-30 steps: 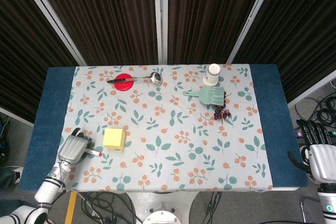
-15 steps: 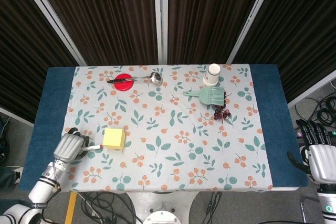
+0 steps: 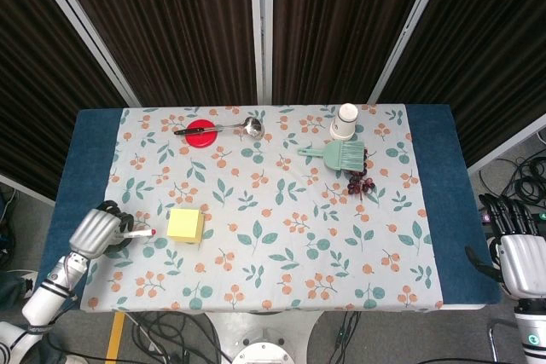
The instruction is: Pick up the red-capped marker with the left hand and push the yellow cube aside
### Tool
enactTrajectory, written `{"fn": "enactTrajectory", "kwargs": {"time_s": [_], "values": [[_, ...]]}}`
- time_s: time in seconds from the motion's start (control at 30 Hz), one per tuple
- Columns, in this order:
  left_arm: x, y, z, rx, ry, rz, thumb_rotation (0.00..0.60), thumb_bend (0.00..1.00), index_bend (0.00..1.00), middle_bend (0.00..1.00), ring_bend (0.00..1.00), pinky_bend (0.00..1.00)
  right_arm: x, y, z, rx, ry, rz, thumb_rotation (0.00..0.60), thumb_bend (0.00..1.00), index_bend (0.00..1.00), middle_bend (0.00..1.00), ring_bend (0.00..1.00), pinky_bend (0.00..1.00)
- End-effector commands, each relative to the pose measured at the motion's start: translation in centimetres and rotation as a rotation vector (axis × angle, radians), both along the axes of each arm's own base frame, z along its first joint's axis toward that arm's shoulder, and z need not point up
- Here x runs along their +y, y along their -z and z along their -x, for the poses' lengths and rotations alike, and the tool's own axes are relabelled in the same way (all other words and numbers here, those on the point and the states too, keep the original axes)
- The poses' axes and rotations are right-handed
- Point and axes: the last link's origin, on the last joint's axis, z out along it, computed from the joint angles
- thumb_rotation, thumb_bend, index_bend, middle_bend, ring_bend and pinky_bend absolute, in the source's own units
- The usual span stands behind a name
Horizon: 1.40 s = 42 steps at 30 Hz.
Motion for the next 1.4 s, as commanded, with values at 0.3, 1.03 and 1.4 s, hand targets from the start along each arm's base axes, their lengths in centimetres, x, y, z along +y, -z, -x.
{"fn": "enactTrajectory", "kwargs": {"time_s": [0.3,1.03,1.4], "values": [[2.7,1.9,-1.3,0.0,0.073,0.046,0.6,0.36,0.72,0.74,0.49,0.32,0.1,0.0,0.0,0.002,0.011,0.004,0.6,0.18,0.0,0.09,0.0,0.0],[5.2,6.4,-7.9,-0.079,0.099,0.108,0.6,0.37,0.72,0.74,0.49,0.32,0.2,-0.5,1.1,-0.011,0.033,0.014,0.6,0.18,0.0,0.09,0.0,0.0],[6.1,9.0,-12.5,-0.065,0.125,0.149,0.6,0.37,0.72,0.74,0.49,0.32,0.4,-0.7,1.7,-0.02,0.039,0.02,0.6,0.18,0.0,0.09,0.0,0.0]]}}
